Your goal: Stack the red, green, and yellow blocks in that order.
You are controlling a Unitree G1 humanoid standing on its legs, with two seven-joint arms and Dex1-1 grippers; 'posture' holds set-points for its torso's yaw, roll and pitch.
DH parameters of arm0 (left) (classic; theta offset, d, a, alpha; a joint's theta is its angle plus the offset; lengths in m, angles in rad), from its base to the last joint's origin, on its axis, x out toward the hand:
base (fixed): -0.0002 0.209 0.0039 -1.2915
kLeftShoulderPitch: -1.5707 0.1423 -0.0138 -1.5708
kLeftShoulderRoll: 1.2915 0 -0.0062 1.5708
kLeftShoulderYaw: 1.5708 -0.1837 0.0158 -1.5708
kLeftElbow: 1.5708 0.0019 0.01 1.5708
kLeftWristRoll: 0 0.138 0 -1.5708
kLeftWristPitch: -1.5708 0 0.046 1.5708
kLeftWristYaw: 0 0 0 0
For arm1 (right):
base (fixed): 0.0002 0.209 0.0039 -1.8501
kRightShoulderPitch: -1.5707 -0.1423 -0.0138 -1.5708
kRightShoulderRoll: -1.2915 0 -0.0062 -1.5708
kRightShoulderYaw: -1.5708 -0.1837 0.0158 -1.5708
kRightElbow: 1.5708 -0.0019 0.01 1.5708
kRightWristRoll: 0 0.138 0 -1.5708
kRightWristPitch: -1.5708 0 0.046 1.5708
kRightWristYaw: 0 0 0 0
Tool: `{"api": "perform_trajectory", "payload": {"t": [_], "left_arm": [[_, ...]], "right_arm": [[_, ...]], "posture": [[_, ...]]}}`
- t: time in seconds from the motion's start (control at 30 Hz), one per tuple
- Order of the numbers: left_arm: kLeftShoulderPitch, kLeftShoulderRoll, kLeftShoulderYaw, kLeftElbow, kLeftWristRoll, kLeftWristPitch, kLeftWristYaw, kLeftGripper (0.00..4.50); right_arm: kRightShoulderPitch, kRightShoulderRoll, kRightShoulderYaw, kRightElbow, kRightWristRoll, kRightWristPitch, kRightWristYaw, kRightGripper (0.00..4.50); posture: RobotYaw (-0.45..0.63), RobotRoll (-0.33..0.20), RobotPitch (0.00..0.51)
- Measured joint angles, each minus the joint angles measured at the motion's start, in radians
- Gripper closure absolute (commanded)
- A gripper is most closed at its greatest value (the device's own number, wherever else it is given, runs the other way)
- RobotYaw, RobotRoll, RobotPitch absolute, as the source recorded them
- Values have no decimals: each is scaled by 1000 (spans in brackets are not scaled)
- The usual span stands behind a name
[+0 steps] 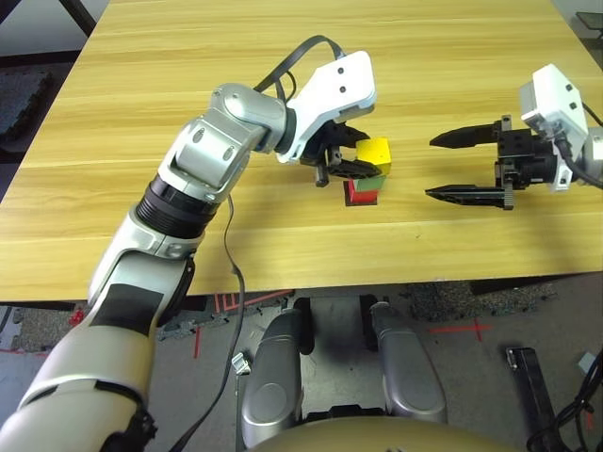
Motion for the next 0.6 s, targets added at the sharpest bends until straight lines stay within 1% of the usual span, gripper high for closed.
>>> {"api": "perform_trajectory", "payload": {"t": [0.03, 0.07, 0.17, 0.2, 0.37, 0.43, 0.6], "left_arm": [[0, -1, 0, 0, 0, 0, 0, 1605], [0, -2, 0, 2, 4, 1, 1, 1281], [0, -6, 0, 3, 9, 6, 6, 203], [-1, -8, 0, 4, 11, 7, 10, 26], [-7, -6, 0, 12, 16, 15, 11, 26], [-10, 10, 0, 15, 20, 15, 5, 26], [-23, 112, 14, 18, 16, 38, -60, 26]], "right_arm": [[0, 1, 0, 0, 0, 0, 0, 0], [0, 2, 0, -1, 0, 0, 0, 0], [0, 2, 0, -1, 0, 0, 0, 0], [0, 3, 0, -1, 0, 0, 0, 0], [-1, 8, 0, -1, 0, 0, 0, 0], [-2, 10, 0, -1, 0, 0, 0, 0], [-4, 9, 1, 6, 0, 0, 13, 0]], "posture": [[193, 95, 284], [193, 95, 284], [193, 95, 284], [193, 95, 284], [201, 96, 277], [201, 96, 277], [203, 93, 273]]}}
